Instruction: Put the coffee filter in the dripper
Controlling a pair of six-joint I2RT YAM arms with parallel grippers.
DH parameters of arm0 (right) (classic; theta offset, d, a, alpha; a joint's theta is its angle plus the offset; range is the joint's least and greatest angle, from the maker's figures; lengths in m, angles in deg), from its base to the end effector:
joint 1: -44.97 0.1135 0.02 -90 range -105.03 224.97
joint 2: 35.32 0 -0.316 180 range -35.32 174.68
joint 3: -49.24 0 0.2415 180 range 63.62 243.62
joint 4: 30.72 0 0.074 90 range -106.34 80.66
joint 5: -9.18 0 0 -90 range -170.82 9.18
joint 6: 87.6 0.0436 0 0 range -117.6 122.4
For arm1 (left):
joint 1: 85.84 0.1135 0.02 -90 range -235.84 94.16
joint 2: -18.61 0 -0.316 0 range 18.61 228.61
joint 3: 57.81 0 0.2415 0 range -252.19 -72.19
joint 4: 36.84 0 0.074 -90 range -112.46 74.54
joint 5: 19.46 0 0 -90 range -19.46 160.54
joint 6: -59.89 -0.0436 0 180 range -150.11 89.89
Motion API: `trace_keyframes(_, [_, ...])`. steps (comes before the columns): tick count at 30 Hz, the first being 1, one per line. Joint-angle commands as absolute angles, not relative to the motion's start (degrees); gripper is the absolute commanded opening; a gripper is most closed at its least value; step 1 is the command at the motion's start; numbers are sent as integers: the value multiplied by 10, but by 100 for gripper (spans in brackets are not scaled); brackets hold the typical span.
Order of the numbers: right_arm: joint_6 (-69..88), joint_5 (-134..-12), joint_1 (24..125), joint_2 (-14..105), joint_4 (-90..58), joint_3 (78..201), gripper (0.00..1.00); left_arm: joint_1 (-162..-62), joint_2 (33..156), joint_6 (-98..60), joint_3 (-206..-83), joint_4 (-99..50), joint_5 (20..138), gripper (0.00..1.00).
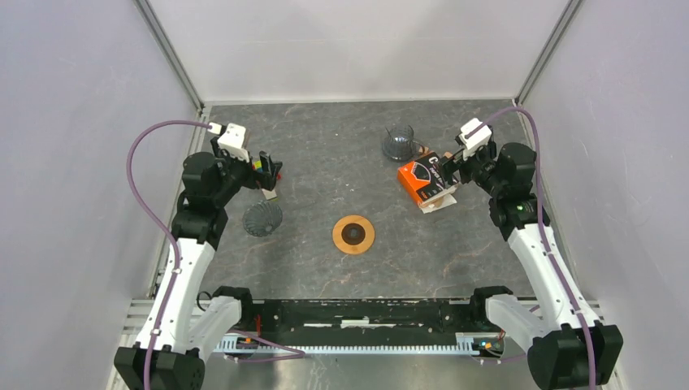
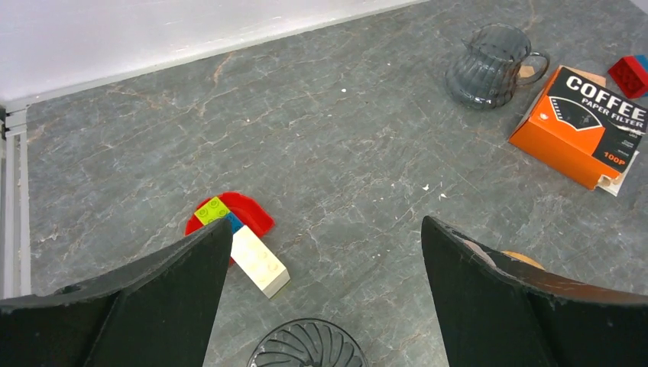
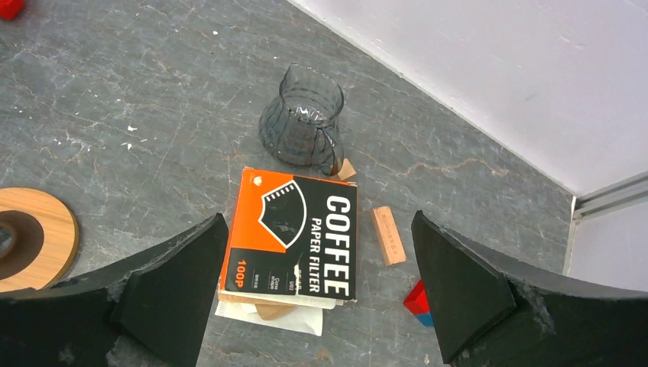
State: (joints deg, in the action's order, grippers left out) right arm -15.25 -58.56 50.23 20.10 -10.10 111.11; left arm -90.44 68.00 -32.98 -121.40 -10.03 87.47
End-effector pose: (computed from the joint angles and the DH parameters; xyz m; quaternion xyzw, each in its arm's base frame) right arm 0.1892 0.0340 0.3728 -0.2700 0.7351 0.0863 0.6158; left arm 0.1598 -0.0256 0.3874 0.1421 0.7643 -0.1242 0.6166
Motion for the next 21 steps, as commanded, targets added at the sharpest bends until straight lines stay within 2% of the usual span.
trace_keyframes(1, [-162, -573, 505, 178, -112, 1117, 98, -904, 666, -368, -1207, -100, 901, 100])
trace_keyframes(17, [-196, -552, 507, 176, -72, 1125, 98, -904, 672, -374, -1202, -82, 944, 100])
trace_keyframes(21, [-234, -619, 540, 177, -59, 1116, 98, -904, 677, -392, -1209, -64, 964, 100])
